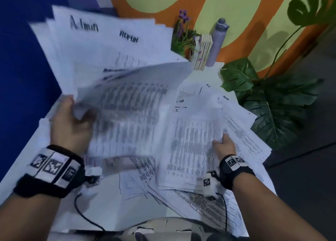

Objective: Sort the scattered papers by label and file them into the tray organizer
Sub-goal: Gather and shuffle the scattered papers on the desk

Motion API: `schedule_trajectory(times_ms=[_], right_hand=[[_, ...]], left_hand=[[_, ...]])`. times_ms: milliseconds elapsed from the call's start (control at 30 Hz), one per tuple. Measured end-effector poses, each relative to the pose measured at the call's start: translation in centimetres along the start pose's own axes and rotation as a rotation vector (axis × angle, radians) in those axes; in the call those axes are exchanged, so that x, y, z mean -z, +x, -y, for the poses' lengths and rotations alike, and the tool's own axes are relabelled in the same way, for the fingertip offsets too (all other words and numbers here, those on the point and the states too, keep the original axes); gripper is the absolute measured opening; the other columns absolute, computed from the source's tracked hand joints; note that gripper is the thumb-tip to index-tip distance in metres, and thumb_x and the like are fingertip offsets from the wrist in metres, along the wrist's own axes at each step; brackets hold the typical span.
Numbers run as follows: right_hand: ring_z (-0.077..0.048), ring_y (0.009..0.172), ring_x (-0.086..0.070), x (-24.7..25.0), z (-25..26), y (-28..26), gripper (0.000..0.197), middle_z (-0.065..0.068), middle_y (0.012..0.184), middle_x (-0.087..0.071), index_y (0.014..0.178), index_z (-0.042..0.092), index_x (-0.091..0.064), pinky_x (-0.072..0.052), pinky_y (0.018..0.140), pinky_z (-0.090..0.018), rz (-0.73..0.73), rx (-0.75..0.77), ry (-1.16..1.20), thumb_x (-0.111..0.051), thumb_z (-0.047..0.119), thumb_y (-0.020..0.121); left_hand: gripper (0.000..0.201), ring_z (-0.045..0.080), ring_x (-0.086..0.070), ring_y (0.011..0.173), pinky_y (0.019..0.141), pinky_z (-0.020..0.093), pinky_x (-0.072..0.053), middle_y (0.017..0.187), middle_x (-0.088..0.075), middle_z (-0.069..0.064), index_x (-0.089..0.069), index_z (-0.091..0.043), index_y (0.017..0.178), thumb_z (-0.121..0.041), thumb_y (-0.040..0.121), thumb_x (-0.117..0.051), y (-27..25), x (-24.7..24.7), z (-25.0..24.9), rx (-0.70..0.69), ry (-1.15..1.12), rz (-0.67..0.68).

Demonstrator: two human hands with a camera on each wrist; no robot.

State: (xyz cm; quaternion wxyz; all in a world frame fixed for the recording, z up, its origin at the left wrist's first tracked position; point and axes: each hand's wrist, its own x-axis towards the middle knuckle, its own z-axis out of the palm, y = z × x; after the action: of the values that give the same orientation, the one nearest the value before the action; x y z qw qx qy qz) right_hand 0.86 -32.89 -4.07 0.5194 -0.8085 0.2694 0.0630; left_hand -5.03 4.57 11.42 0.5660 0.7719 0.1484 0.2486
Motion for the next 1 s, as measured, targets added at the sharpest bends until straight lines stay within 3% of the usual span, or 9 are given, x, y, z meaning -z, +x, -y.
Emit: schedule_trajectory(times_ms=[67,233,333,433,567,700,767,867,1000], right_hand=[[-0.018,0.111,-0.048,-1.0,-1.5,0.5,0.045,0.011,0.113,-0.053,0.114,0.052,-0.053,-0.036,0.109,-0.048,0.09,-0.066,-0.001,-0.064,0.039,0.073],[-0.03,0.123,-0.051,-2.6,-1.1,-2.2,0.042,-0.013,0.135,-0.052,0.134,0.004,-0.047,-0.041,0.107,-0.048,0.188,-0.163,-0.045,-0.047,0.023,0.096],[-0.032,0.138,-0.035,-2.6,0.3,-3.7,0.062,-0.016,0.15,-0.036,0.146,0.007,-0.033,-0.028,0.115,-0.046,0.278,-0.261,0.015,-0.029,0.049,0.101],[-0.028,0.136,-0.036,-2.6,1.2,-4.5,0.058,-0.001,0.144,-0.038,0.149,0.012,-0.022,-0.031,0.11,-0.039,0.416,-0.143,-0.004,-0.038,0.041,0.102],[-0.012,0.099,-0.056,-2.4,0.6,-4.3,0.053,-0.001,0.123,-0.056,0.138,0.024,-0.04,-0.047,0.08,-0.023,0.356,0.05,0.024,-0.06,0.009,0.091],[-0.01,0.105,-0.06,-1.1,1.3,-3.3,0.045,0.005,0.114,-0.065,0.119,0.032,-0.051,-0.046,0.092,-0.031,0.382,0.018,0.222,-0.073,0.016,0.083],[-0.014,0.109,-0.061,-0.5,1.5,-2.3,0.053,0.004,0.116,-0.066,0.126,0.024,-0.053,-0.045,0.099,-0.036,0.417,0.019,0.176,-0.077,0.028,0.079],[-0.017,0.111,-0.059,0.4,1.0,-1.1,0.063,0.003,0.117,-0.065,0.132,0.02,-0.051,-0.041,0.104,-0.042,0.431,-0.035,0.147,-0.077,0.035,0.077],[-0.021,0.109,-0.061,-0.3,-0.4,-0.3,0.05,-0.001,0.116,-0.067,0.122,0.021,-0.059,-0.044,0.102,-0.045,0.4,-0.029,0.142,-0.076,0.037,0.078]], left_hand=[[0.026,0.019,-0.058,0.097,0.078,0.024,-0.04,0.107,-0.062,0.0,-0.054,-0.019,0.11,-0.011,0.088,-0.066,-1.7,-2.0,3.2,0.144,0.147,0.092],[0.046,0.022,-0.061,0.104,0.087,0.031,-0.048,0.12,-0.062,0.004,-0.053,-0.013,0.127,-0.019,0.085,-0.071,-4.6,-6.9,12.3,0.477,0.265,0.454],[0.081,0.023,-0.043,0.129,0.104,0.031,-0.037,0.149,-0.036,0.004,-0.017,-0.024,0.151,-0.008,0.088,-0.064,-6.8,-9.3,14.7,0.499,0.385,0.59],[0.104,0.018,-0.019,0.146,0.119,0.043,-0.021,0.161,-0.008,-0.006,0.009,-0.045,0.148,-0.005,0.081,-0.06,-8.0,-11.0,15.5,0.466,0.305,0.67],[0.096,0.021,-0.041,0.133,0.111,0.048,-0.035,0.149,-0.037,-0.004,-0.009,-0.05,0.145,-0.029,0.072,-0.068,-7.6,-12.4,15.6,0.428,0.199,0.588],[0.124,0.019,-0.024,0.143,0.115,0.051,-0.025,0.158,-0.02,-0.005,-0.007,-0.036,0.149,-0.076,0.053,-0.074,-5.9,-12.4,16.7,0.519,0.221,0.482],[0.12,0.022,-0.037,0.138,0.112,0.051,-0.032,0.153,-0.034,-0.002,-0.021,-0.037,0.143,-0.074,0.046,-0.08,-5.4,-12.3,17.0,0.586,0.184,0.498],[0.068,0.022,-0.059,0.106,0.097,0.047,-0.045,0.121,-0.065,-0.004,-0.045,-0.042,0.118,-0.042,0.064,-0.087,-5.4,-12.4,16.9,0.649,0.007,0.528],[0.088,0.019,-0.055,0.121,0.105,0.049,-0.041,0.132,-0.057,-0.008,-0.041,-0.039,0.129,-0.037,0.056,-0.089,-5.7,-12.4,17.7,0.612,-0.008,0.546]])
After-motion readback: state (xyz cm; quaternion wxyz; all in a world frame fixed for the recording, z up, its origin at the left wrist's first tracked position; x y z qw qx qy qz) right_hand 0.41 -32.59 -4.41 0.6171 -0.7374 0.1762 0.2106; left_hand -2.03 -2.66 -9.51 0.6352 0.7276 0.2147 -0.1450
